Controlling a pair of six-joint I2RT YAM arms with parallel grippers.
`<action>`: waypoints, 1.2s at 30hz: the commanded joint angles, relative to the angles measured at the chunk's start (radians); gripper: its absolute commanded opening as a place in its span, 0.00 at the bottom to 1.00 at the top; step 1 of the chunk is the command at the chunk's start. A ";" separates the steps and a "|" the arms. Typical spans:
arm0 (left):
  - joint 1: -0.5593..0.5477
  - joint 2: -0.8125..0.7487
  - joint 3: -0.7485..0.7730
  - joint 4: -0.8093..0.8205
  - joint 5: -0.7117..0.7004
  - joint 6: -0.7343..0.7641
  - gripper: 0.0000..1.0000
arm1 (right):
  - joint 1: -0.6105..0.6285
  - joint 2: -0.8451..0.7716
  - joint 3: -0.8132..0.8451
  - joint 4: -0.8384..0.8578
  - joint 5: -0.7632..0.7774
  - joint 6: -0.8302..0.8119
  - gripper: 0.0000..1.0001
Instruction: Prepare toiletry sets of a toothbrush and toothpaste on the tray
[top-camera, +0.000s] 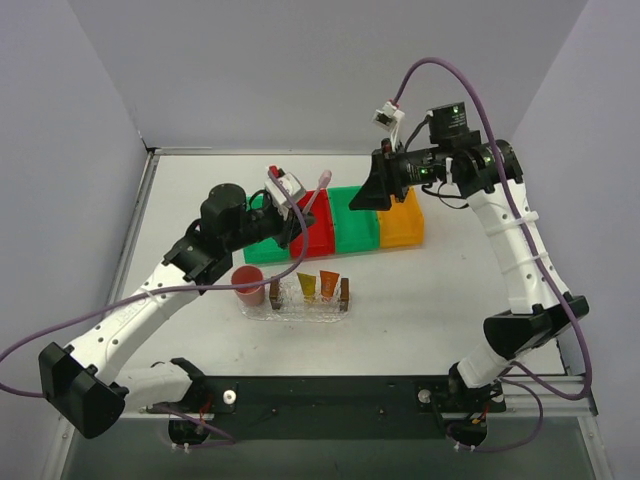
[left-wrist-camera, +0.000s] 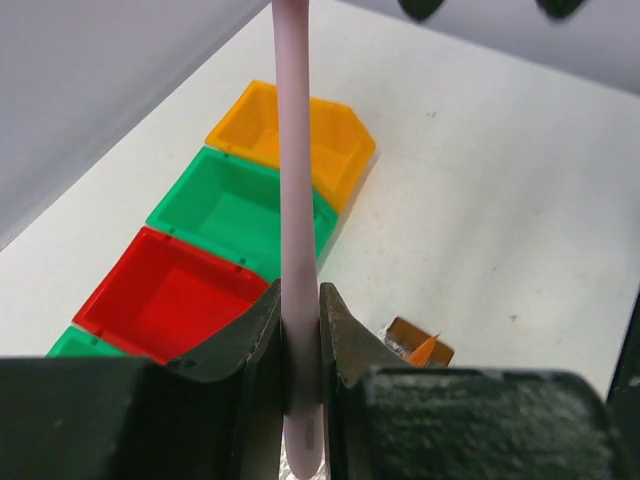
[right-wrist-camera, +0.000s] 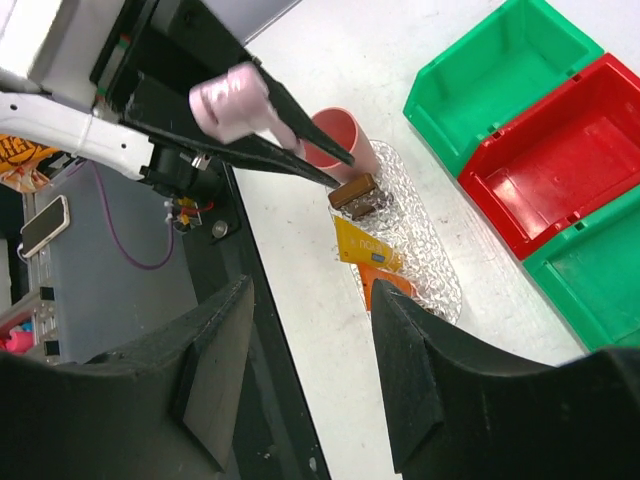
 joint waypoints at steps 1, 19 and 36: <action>0.028 0.056 0.108 0.157 0.161 -0.231 0.00 | 0.027 -0.079 -0.095 0.136 -0.036 0.019 0.46; 0.043 0.117 0.059 0.435 0.452 -0.561 0.00 | 0.156 -0.204 -0.338 0.609 0.106 0.190 0.44; 0.043 0.122 0.017 0.515 0.461 -0.618 0.00 | 0.160 -0.185 -0.319 0.628 0.090 0.225 0.33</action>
